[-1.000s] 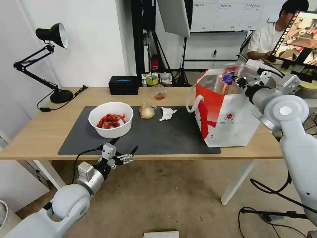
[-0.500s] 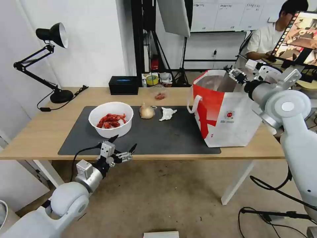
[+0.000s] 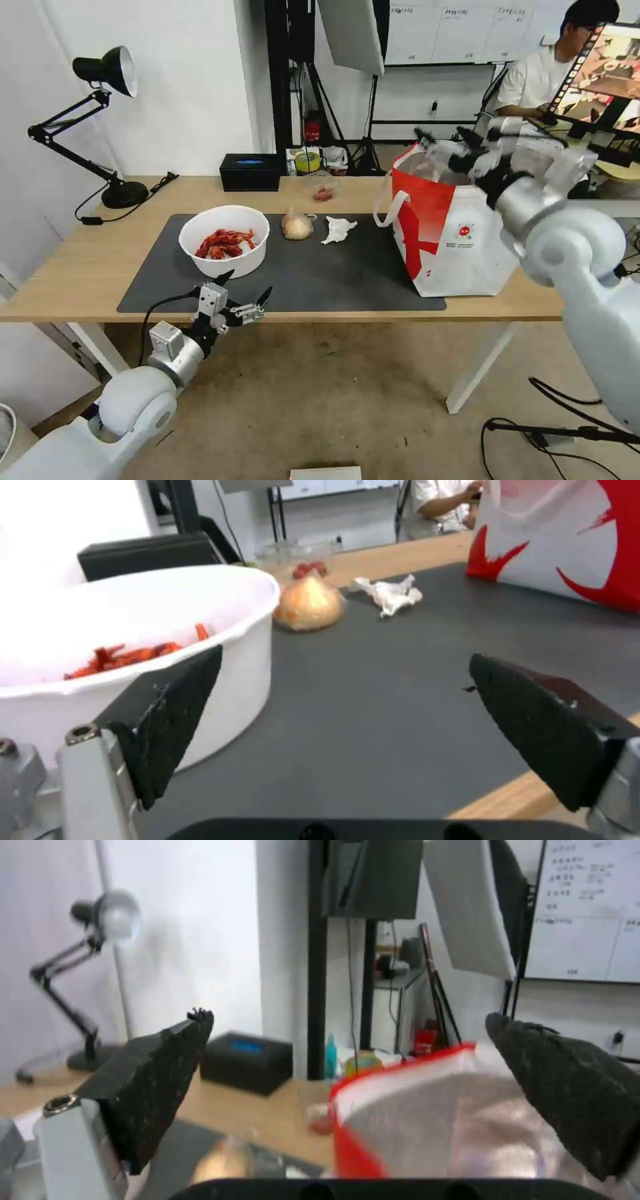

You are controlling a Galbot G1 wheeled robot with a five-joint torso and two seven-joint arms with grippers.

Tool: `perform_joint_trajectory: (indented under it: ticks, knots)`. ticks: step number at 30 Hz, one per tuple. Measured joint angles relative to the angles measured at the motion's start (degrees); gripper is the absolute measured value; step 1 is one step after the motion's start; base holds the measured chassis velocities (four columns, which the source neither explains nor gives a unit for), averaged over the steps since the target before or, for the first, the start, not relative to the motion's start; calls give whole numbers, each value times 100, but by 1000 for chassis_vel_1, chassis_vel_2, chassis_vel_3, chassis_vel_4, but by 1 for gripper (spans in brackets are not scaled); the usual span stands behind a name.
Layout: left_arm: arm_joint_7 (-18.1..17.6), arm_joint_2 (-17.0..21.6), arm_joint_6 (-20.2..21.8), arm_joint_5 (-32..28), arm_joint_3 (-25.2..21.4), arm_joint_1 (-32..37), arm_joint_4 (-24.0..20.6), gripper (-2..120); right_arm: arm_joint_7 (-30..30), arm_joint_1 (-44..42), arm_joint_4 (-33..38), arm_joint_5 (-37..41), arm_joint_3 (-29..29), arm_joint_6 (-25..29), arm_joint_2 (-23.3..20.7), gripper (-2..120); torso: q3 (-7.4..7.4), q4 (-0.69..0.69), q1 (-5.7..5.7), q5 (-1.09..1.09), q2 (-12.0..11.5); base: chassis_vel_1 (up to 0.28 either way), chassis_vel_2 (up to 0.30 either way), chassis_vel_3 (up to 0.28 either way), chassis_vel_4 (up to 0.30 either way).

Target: Pick up the trash from the table and place it into the takeout bag.

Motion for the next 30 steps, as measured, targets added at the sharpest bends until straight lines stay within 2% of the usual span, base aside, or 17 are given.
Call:
perform_joint_trajectory:
  ticks: [2, 4, 8, 10, 13, 23, 30]
  knots:
    - [-2, 0, -29, 14, -5, 14, 6, 100, -113, -255, 109, -136, 72, 111, -52, 100, 0, 0, 0, 0, 0, 0, 0, 0, 0]
    - [37, 1, -225, 36, -18, 76, 52, 100, -397, -825, 301, -490, 260, 487, -93, 100, 0, 0, 0, 0, 0, 0, 0, 0, 0]
    - [127, -17, -350, 79, -110, 210, 90, 100, -506, -1411, 555, -625, 451, 708, -59, 100, 0, 0, 0, -1, 0, 0, 0, 0, 0]
    - [166, -58, -400, 133, -265, 380, 100, 100, -516, -1989, 766, -813, 550, 1003, 49, 100, -1, 0, -1, -1, 0, 0, 0, 0, 0]
    - [170, -121, -434, 189, -460, 504, 100, 100, -514, -2334, 891, -995, 563, 1191, 160, 100, -1, 0, -1, -1, 0, 0, 0, 0, 0]
    - [-278, -548, -442, 283, -1012, 1066, 36, 100, 44, -3405, 1091, -1168, 537, 1520, 768, 100, 0, 0, 0, -1, 0, 0, 0, 0, 0]
    - [-314, -804, -437, 301, -1362, 1531, -43, 100, 180, -4096, 1067, -1439, 583, 1886, 1038, 100, -1, 0, 0, -1, 1, 0, 0, 0, 0]
